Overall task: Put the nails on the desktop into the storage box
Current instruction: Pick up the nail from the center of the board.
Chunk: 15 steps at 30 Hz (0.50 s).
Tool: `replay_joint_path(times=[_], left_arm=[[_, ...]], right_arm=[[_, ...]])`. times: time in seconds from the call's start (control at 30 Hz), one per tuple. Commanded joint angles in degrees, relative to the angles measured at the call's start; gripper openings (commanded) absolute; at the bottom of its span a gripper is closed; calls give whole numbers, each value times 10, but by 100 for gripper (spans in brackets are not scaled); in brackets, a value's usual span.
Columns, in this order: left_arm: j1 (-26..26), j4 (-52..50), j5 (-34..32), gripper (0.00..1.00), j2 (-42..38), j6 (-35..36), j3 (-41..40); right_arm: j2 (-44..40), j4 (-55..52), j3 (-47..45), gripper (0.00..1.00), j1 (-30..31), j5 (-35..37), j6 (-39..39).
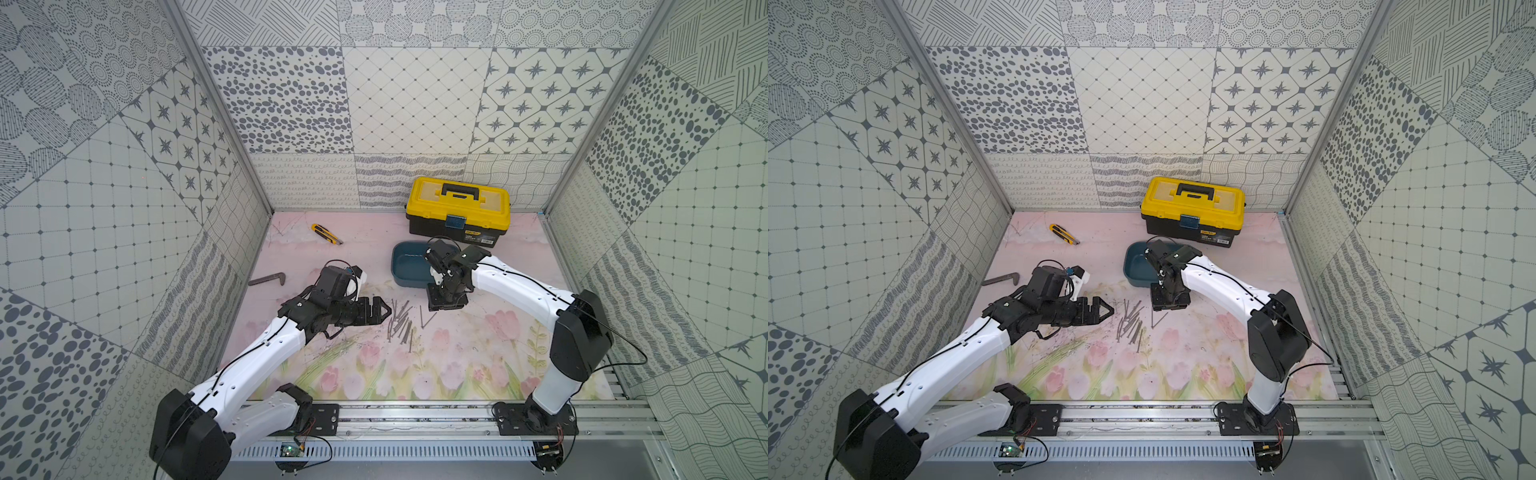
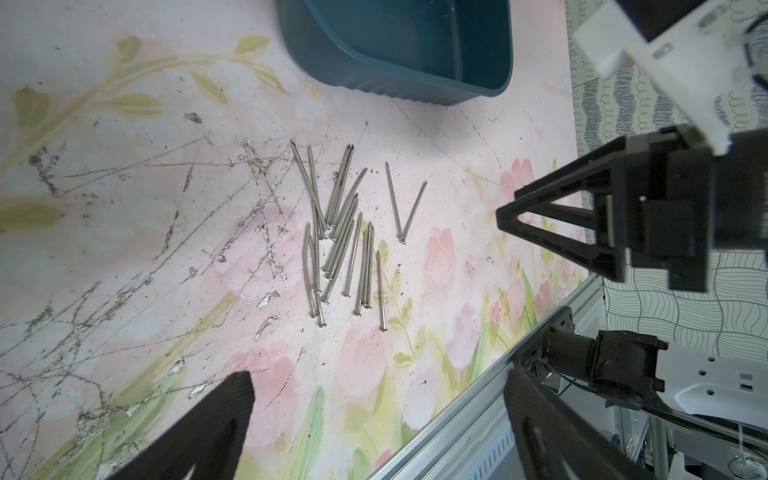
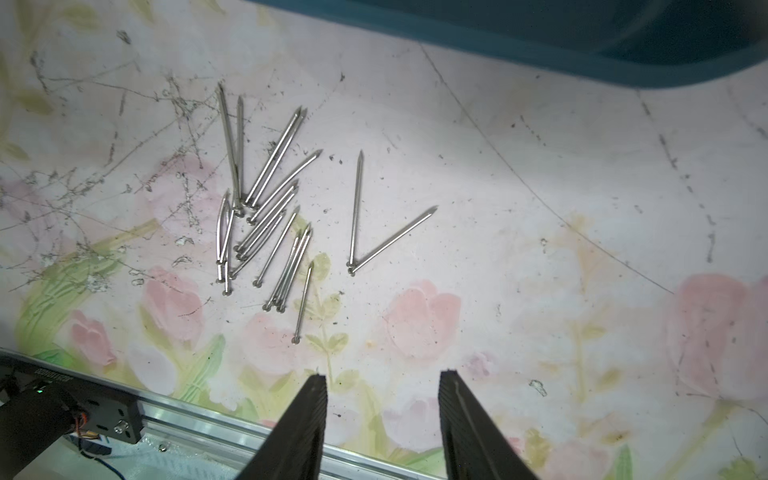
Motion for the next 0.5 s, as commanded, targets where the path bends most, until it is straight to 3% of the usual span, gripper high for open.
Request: replay_joint_path(times=[0.0, 0.17, 0.47], left_arm=[[-3, 30, -31, 100, -40, 8, -26], [-3, 23, -60, 100, -81, 10, -45], [-4, 2, -55, 100, -97, 14, -61]], right_arm=[[33, 38, 22, 47, 19, -10, 16], [74, 44, 40, 45, 37, -17, 17], [106, 51, 40, 40, 55, -20, 25]])
